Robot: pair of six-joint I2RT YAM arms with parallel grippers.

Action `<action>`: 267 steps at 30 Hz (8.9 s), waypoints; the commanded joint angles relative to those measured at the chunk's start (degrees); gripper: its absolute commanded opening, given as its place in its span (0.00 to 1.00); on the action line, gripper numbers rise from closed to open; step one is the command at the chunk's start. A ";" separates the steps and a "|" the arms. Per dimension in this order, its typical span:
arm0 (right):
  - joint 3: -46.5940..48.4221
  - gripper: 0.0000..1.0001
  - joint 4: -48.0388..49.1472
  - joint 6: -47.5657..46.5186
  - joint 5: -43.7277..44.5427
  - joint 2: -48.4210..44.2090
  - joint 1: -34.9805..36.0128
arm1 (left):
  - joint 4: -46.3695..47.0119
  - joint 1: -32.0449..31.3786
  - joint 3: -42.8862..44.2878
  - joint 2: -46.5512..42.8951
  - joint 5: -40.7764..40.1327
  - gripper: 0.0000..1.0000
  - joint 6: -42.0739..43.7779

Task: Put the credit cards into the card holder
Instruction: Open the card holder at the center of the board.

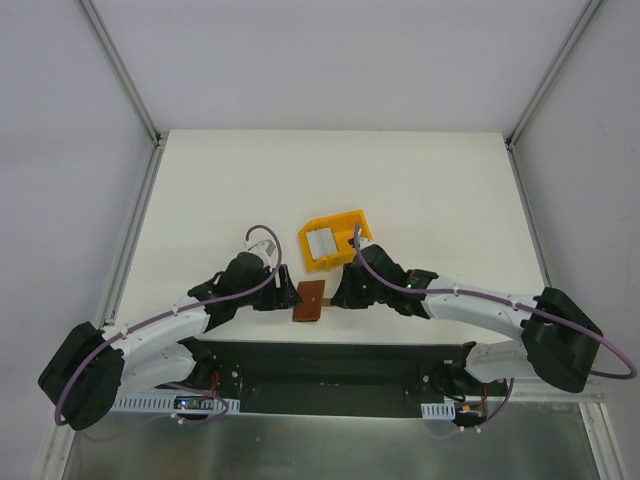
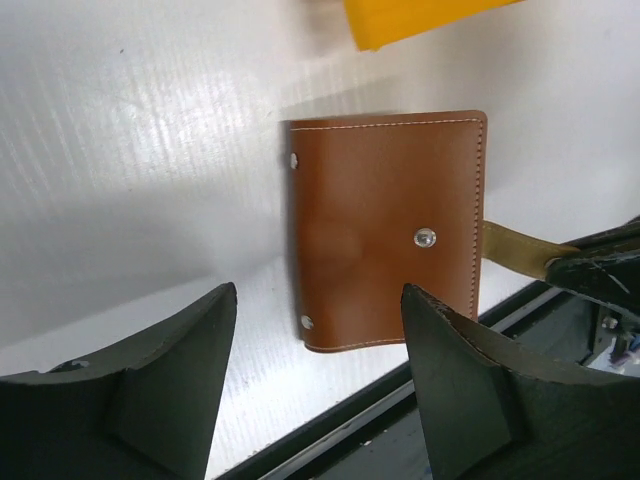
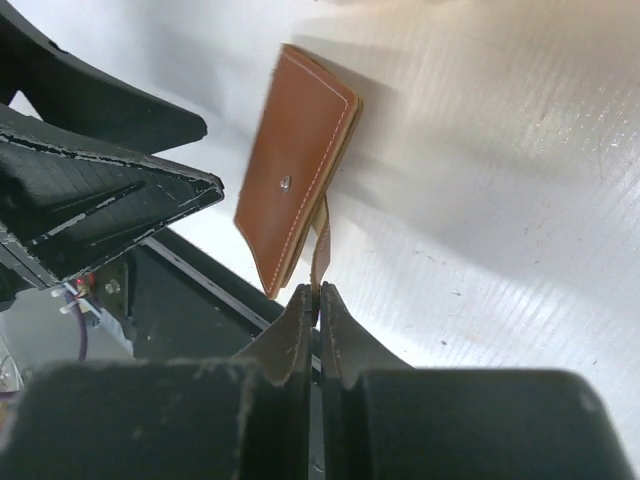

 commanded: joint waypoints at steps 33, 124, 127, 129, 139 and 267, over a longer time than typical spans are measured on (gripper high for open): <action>6.78 0.00 -1.05 -2.70 -4.16 -4.55 -0.09 | -5.88 -1.23 15.21 6.95 8.63 0.52 9.31; 2.92 0.33 -16.26 -7.88 1.99 -4.10 -8.44 | -7.98 -9.31 6.14 -7.63 -10.00 0.00 -9.24; 3.10 0.36 -15.30 -7.00 2.43 -9.63 -8.17 | -9.56 -10.89 8.61 -5.97 -11.14 0.00 -8.89; 3.18 0.36 -13.63 -6.39 2.78 -11.93 -7.47 | -10.01 -11.86 9.75 -4.82 -11.85 0.00 -8.89; 5.12 0.33 -6.43 -3.40 2.96 -7.73 -1.59 | -10.98 -14.76 12.31 -1.39 -14.14 0.00 -10.03; 16.73 0.21 -8.52 -7.27 -4.53 15.75 1.93 | -13.35 -15.03 6.16 -8.42 -17.39 0.00 -12.14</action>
